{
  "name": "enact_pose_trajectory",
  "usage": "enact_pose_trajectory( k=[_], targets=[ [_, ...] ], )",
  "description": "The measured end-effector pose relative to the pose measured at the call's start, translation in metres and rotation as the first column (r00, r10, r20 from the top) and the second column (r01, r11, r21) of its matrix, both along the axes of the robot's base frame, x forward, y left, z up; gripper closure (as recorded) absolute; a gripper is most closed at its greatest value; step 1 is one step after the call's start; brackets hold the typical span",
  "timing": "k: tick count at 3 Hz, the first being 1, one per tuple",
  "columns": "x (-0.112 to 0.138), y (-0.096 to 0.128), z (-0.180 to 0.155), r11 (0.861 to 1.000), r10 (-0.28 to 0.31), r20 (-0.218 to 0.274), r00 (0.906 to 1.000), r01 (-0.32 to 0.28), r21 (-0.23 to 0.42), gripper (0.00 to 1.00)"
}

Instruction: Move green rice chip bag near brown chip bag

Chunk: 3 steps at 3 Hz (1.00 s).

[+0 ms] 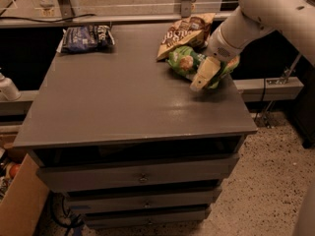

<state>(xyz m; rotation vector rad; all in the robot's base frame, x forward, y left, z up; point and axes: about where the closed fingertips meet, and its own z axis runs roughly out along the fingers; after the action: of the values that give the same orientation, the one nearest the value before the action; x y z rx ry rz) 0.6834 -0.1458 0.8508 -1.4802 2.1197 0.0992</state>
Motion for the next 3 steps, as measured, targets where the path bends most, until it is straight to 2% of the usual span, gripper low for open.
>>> enact_pose_trajectory(
  k=[1,3],
  targets=[
    [-0.008,-0.022,0.017,0.999,-0.048,0.03,0.9984,0.048,0.015,0.0],
    [-0.042,-0.066,0.076,0.992,-0.111,0.133,0.9848,0.103,0.067,0.0]
  ],
)
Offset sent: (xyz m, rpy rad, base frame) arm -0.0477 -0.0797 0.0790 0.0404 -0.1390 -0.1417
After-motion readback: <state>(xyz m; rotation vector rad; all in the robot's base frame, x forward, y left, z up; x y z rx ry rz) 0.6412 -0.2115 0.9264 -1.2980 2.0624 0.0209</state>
